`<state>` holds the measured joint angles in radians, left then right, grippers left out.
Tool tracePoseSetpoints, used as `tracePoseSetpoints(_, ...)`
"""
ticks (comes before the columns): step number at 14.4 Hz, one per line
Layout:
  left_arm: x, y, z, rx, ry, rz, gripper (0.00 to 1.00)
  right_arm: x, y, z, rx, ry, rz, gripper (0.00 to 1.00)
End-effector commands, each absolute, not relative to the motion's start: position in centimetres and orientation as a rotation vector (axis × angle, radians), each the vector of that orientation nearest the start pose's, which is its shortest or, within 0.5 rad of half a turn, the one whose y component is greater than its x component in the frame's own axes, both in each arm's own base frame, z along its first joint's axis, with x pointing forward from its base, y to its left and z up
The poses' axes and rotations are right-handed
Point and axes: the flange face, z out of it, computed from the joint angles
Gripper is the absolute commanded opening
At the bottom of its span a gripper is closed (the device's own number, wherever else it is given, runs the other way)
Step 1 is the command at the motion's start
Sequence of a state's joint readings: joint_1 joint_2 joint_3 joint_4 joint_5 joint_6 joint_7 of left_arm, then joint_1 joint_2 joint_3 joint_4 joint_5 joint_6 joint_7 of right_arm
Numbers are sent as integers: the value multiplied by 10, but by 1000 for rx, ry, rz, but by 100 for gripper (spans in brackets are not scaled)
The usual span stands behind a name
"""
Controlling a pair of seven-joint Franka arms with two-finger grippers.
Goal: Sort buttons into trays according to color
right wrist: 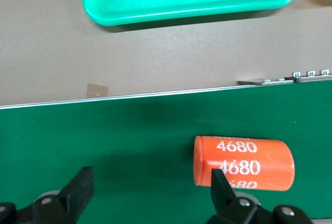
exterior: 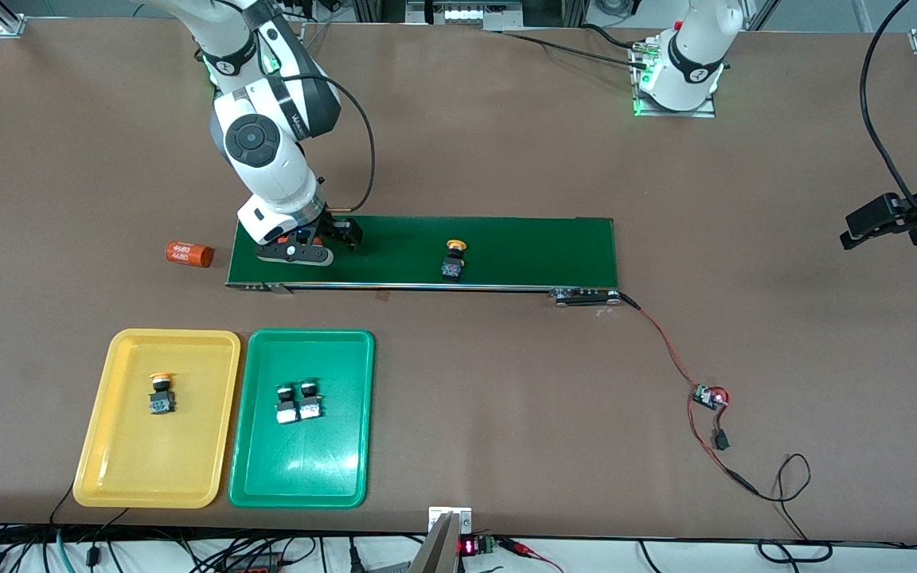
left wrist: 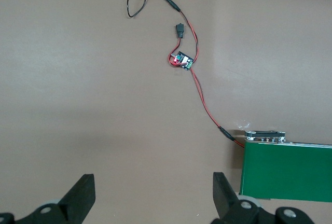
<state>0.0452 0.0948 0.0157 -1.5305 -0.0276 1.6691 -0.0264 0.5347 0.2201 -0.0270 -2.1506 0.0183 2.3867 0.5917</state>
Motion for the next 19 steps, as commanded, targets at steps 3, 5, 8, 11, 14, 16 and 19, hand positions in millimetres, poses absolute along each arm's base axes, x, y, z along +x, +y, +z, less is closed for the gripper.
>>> tracePoseSetpoints(3, 588, 33, 606, -3161, -106, -69, 100, 501, 305, 289, -3105, 148, -50, 100)
tracePoseSetpoints(5, 588, 32, 606, -3161, -104, -67, 100, 507, 328, 293, -3088, 192, -80, 100)
tracePoseSetpoints(8, 588, 32, 606, -3161, -104, -67, 100, 513, 339, 298, -3077, 174, -102, 100)
tracePoseSetpoints(11, 588, 38, 605, -3160, -118, -64, 100, 507, 353, 303, -3071, 141, -114, 100)
tracePoseSetpoints(14, 589, 39, 604, -3160, -121, -59, 100, 503, 361, 298, -3070, 161, -107, 100)
tracePoseSetpoints(16, 589, 34, 604, -3161, -109, -62, 100, 500, 365, 293, -3075, 178, -93, 100)
tracePoseSetpoints(19, 589, 34, 604, -3161, -109, -62, 100, 500, 364, 289, -3081, 180, -85, 100)
